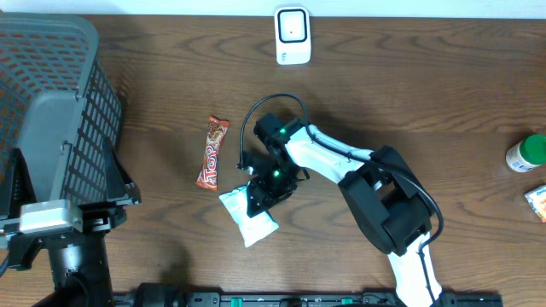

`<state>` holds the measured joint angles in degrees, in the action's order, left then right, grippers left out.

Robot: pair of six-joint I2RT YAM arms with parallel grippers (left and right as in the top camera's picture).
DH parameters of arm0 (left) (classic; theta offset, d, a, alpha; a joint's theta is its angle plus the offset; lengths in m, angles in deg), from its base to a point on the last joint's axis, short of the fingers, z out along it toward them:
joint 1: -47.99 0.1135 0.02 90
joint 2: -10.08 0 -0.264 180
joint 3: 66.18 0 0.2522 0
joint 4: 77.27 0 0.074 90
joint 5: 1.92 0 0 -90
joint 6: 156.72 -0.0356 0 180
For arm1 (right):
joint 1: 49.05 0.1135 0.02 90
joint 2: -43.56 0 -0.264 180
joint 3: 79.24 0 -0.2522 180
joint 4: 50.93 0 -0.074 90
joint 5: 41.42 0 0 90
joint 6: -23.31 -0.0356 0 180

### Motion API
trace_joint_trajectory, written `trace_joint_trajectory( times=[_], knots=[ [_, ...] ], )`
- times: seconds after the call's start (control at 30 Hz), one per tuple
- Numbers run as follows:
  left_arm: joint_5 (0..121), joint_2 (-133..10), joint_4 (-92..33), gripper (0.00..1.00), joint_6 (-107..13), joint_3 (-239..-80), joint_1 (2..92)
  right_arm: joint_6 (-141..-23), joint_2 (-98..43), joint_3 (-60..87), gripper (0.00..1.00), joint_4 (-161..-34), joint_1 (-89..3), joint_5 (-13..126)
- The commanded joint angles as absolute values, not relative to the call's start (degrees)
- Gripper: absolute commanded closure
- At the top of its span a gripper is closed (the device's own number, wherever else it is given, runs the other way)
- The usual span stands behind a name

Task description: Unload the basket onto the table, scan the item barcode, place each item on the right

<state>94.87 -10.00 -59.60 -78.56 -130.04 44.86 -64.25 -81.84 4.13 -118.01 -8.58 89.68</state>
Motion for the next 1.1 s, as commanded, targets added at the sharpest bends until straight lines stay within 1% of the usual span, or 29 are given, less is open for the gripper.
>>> trace_joint_trajectory(
  times=[0.0, 0.07, 0.23, 0.43, 0.6, 0.87, 1.07],
  knots=[
    [94.54, -9.15, -59.89, 0.02, -78.23, -129.65, 45.10, -65.83, -87.39, 6.75, 0.76, -117.77, -8.14, 80.22],
    [94.54, -9.15, -59.89, 0.02, -78.23, -129.65, 45.10, -66.02, -87.39, 6.73, 0.99, -117.79, -8.12, 80.17],
    [94.54, -9.15, -59.89, 0.02, -78.23, -129.65, 45.10, -66.02, -87.30, 5.70, 0.99, -118.36, -8.51, 80.13],
    [94.57, -9.15, -59.62, 0.02, -78.23, -129.65, 45.10, -67.95, -85.86, -0.07, 0.99, -123.08, -9.39, 80.20],
    [94.57, -9.15, -59.41, 0.02, -78.23, -129.65, 45.10, -69.58, -81.07, -4.44, 0.99, -123.89, -9.43, 80.22],
    [94.57, -9.15, -58.49, 0.02, -78.25, -129.65, 45.10, -73.37, -70.69, -4.92, 0.99, -122.27, -9.24, 81.09],
    [94.57, -9.15, -58.38, 0.02, -78.23, -129.65, 45.10, -73.52, -64.33, -4.94, 0.99, -121.92, -9.21, 91.37]
  ],
)
